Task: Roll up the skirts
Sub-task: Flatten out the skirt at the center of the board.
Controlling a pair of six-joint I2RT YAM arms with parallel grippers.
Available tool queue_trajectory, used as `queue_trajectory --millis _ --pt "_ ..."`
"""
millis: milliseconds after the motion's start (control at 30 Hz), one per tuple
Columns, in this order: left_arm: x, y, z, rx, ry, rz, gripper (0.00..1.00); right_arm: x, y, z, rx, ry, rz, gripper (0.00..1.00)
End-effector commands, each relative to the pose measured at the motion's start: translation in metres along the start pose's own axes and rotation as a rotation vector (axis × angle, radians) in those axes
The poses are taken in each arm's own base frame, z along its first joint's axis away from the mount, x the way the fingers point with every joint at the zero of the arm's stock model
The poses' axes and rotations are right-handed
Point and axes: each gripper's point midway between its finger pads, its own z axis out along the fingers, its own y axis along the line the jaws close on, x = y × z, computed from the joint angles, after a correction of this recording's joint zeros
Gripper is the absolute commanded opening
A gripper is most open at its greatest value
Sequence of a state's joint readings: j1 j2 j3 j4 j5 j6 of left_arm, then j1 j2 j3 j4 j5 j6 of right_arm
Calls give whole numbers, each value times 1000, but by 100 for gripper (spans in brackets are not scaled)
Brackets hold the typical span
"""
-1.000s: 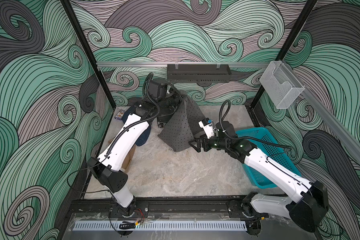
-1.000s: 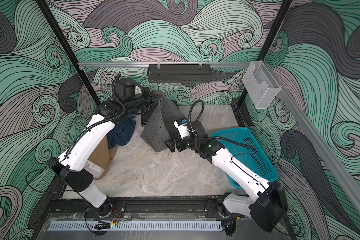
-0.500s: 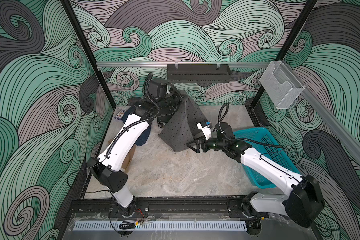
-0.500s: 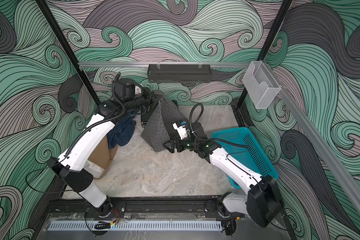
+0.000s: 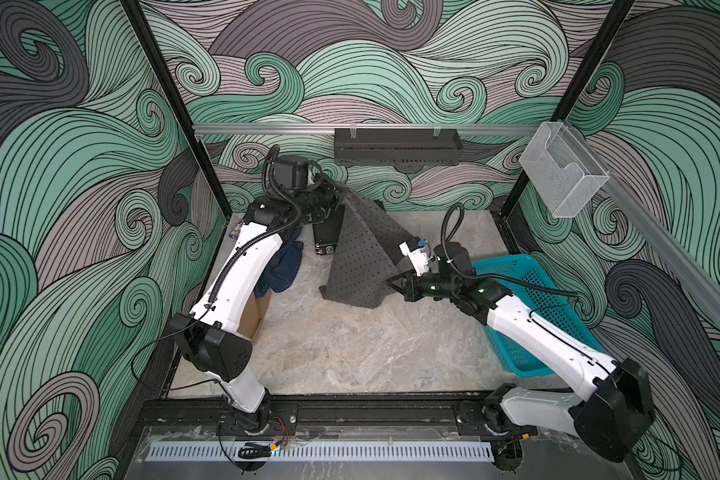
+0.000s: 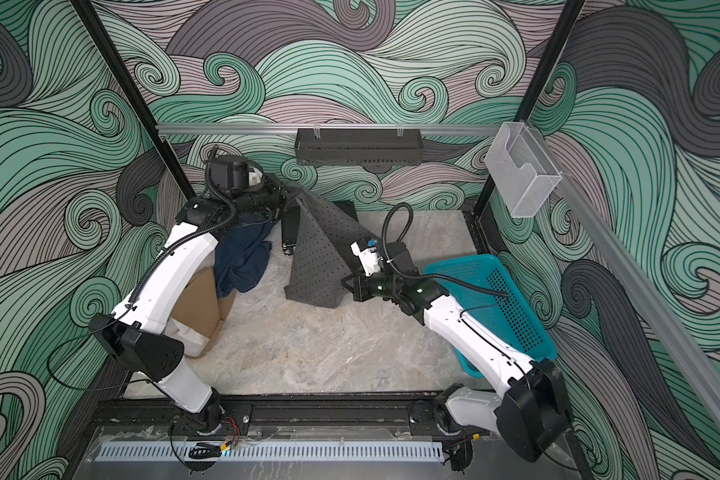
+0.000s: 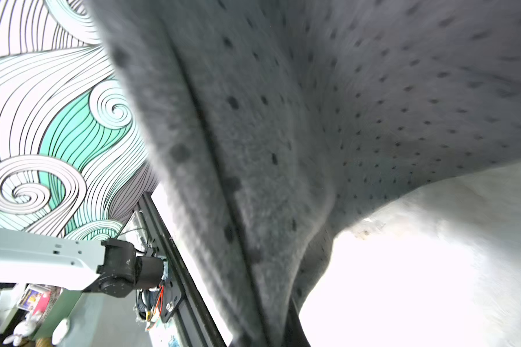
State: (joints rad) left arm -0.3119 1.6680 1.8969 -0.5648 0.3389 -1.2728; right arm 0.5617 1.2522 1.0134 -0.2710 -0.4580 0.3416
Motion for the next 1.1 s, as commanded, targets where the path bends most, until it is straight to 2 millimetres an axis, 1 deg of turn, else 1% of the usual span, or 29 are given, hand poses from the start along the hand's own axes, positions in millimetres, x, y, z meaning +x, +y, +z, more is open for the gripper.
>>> queue_trajectory --millis 0,67,133,167,200,233,267,300,333,400,433,467,500,533,567,600,667,700,733,767,800,833,867,900,933,967,1000,1033,1067 --pt "-38 5 12 41 -40 -18 2 -16 -13 -23 100 25 112 2" --pt "-54 -7 24 94 -35 -10 2 -38 -22 -32 154 29 140 1" --pt "-73 -33 33 145 -22 37 2 -72 -38 -47 273 24 123 0" --pt "-81 -53 28 199 -28 60 2 -90 -45 -55 325 17 115 0" --pt "-93 -74 20 288 -55 75 2 -111 -48 -67 373 1 100 0" --pt "-108 -88 10 360 -90 89 2 -134 -48 -79 416 -33 72 0" --pt "-118 -98 -1 396 -120 114 2 -155 -43 -91 443 -75 36 0" --pt "-127 -109 -16 425 -149 161 2 -177 -34 -103 452 -125 -13 0" --pt "-132 -119 -30 456 -164 210 2 -193 -23 -113 444 -172 -55 0" --pt "-134 -128 -53 499 -171 273 2 -210 -5 -127 430 -227 -122 0" --pt "-128 -133 -64 531 -156 306 2 -212 5 -130 413 -237 -166 0" --pt "-120 -132 -68 546 -128 330 2 -211 14 -130 399 -234 -207 0" --pt "-107 -126 -71 542 -85 354 3 -204 19 -127 396 -218 -239 0" --pt "-93 -115 -72 519 -31 366 8 -195 25 -122 387 -195 -257 0" --pt "-79 -97 -70 479 21 358 14 -182 28 -114 364 -159 -261 0" --pt "-64 -72 -67 416 58 339 18 -162 30 -103 332 -113 -261 1" --pt "-38 -13 -62 315 69 265 18 -119 27 -81 326 -36 -258 2" --pt "-23 20 -68 281 45 229 25 -92 26 -70 322 8 -260 2" --pt "-8 58 -74 221 12 183 35 -63 25 -59 303 48 -251 2" --pt "2 101 -76 146 -14 139 42 -39 24 -53 286 76 -226 2" --pt "16 148 -85 53 -43 89 57 -8 25 -44 243 115 -185 3" --pt "31 192 -94 -37 -63 38 78 24 27 -35 193 166 -147 4" --pt "43 228 -100 -112 -71 13 92 50 27 -31 169 199 -114 7" --pt "56 261 -112 -188 -86 6 98 82 25 -26 149 242 -71 15" --pt "69 294 -127 -287 -93 -26 98 110 22 -24 136 288 -28 31" --pt "79 314 -139 -353 -92 -44 98 125 19 -25 138 311 13 39" --pt "88 325 -147 -376 -84 -44 99 143 16 -28 131 344 60 41" --pt "94 332 -151 -390 -68 -49 99 153 15 -35 130 359 81 41" --pt "98 335 -153 -405 -58 -51 98 156 13 -43 143 355 87 42"
